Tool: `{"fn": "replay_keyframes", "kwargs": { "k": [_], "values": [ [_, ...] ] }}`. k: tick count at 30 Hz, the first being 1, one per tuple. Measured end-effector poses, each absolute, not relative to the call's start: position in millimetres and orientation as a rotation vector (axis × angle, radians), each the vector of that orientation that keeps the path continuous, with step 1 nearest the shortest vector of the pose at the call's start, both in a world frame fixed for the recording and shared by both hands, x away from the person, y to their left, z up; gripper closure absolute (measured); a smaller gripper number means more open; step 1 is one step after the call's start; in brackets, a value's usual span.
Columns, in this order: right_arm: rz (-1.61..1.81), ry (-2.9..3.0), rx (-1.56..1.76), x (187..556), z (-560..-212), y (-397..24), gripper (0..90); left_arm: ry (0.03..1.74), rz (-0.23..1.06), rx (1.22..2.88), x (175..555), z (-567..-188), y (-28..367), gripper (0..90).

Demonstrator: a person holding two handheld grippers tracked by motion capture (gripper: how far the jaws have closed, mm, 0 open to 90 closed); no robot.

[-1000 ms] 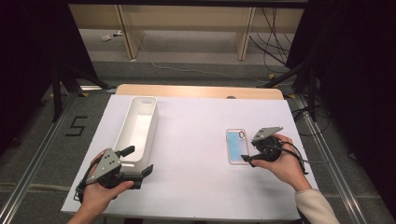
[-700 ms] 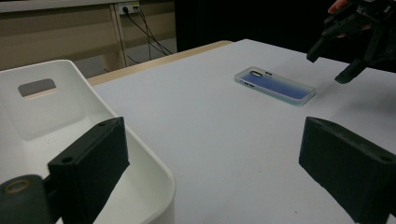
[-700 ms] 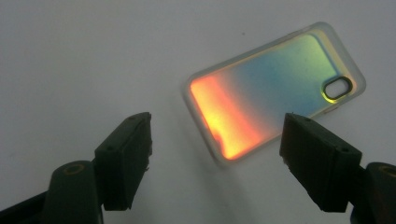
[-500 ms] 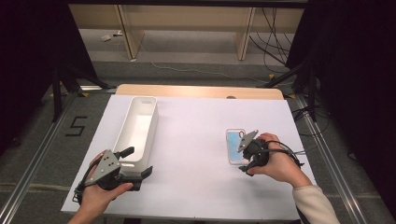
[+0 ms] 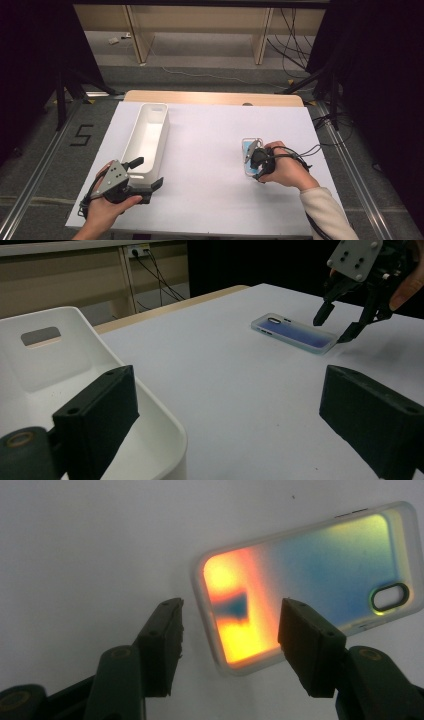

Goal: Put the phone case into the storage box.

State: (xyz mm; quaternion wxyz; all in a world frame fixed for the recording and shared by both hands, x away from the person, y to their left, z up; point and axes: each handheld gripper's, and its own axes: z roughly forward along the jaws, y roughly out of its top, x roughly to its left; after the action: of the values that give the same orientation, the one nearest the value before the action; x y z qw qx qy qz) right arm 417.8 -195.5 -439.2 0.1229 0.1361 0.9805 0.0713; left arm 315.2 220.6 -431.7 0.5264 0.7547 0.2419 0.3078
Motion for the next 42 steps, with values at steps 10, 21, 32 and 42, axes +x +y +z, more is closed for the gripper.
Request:
{"fn": "replay_keyframes", "kwargs": {
  "k": [10, 21, 32, 42],
  "values": [
    [0.129, 2.9, 0.392, 422, -446, -196, 54.1, 0.568, 0.733, 1.798, 315, -432, 220, 7.8],
    [0.102, 2.938, 0.401, 425, -451, -195, 63.5, 0.662, 0.626, 1.75, 308, -435, 213, 7.9],
    [0.099, 2.947, 0.333, 423, -453, -193, 75.6, 0.565, 0.724, 1.79, 315, -432, 218, 7.8],
    [0.083, 2.954, 0.294, 422, -453, -192, 81.5, 0.563, 0.725, 1.794, 315, -432, 218, 7.8]
  ]
}}
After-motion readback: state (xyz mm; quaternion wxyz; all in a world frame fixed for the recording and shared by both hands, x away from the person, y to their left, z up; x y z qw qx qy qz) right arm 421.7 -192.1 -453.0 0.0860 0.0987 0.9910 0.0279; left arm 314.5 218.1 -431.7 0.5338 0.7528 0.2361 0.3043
